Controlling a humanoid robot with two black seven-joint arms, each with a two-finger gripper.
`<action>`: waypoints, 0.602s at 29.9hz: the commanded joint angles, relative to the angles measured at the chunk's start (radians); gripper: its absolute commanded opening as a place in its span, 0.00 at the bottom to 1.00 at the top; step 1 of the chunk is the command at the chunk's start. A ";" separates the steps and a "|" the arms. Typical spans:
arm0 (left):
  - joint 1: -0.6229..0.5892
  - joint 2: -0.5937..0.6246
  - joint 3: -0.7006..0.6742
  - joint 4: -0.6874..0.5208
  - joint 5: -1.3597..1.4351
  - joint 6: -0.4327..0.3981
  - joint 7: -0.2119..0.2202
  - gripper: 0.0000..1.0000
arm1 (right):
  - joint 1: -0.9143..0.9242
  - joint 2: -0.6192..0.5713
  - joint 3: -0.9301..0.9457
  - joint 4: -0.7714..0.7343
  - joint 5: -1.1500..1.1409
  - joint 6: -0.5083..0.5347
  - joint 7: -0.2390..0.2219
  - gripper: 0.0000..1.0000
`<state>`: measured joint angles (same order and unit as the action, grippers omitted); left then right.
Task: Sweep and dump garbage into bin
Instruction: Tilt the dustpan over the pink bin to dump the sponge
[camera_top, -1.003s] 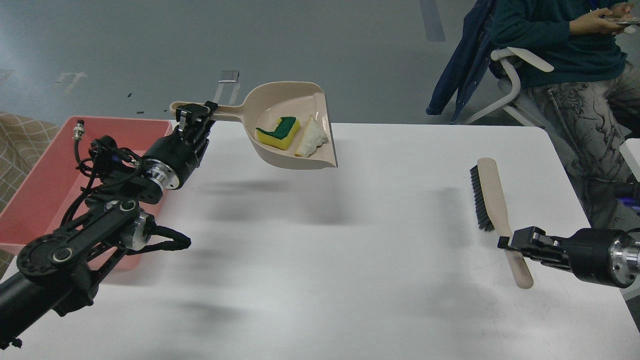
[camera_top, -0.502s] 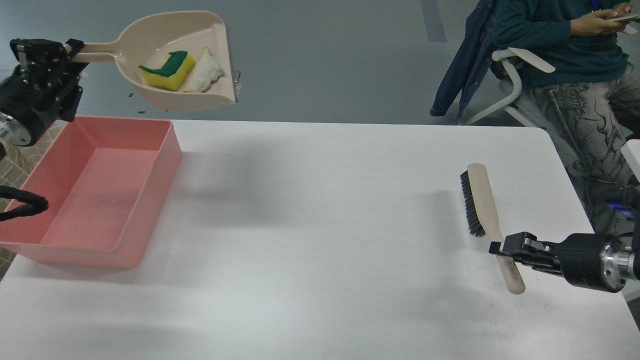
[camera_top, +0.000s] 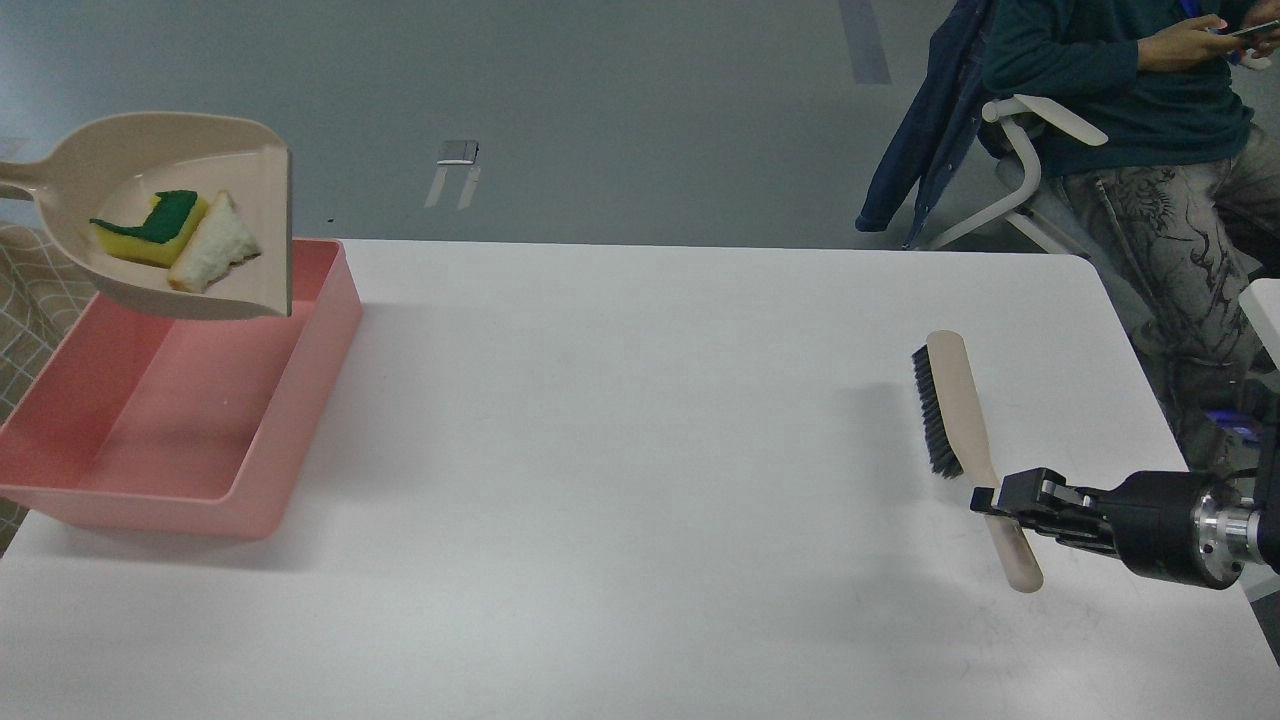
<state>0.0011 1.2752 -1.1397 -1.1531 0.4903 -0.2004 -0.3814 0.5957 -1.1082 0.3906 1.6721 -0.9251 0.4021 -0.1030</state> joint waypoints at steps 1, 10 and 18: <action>0.002 0.018 0.009 0.070 0.114 -0.008 -0.071 0.00 | 0.000 0.001 -0.001 0.000 0.000 0.000 0.000 0.00; 0.030 0.061 0.011 0.116 0.313 0.007 -0.107 0.00 | 0.000 0.008 -0.001 0.000 0.000 0.000 0.000 0.00; 0.030 0.088 0.012 0.128 0.623 0.165 -0.107 0.00 | -0.004 0.014 -0.004 0.005 0.000 -0.005 0.000 0.00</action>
<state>0.0306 1.3537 -1.1290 -1.0251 1.0031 -0.0957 -0.4888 0.5937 -1.0972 0.3884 1.6772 -0.9250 0.3977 -0.1031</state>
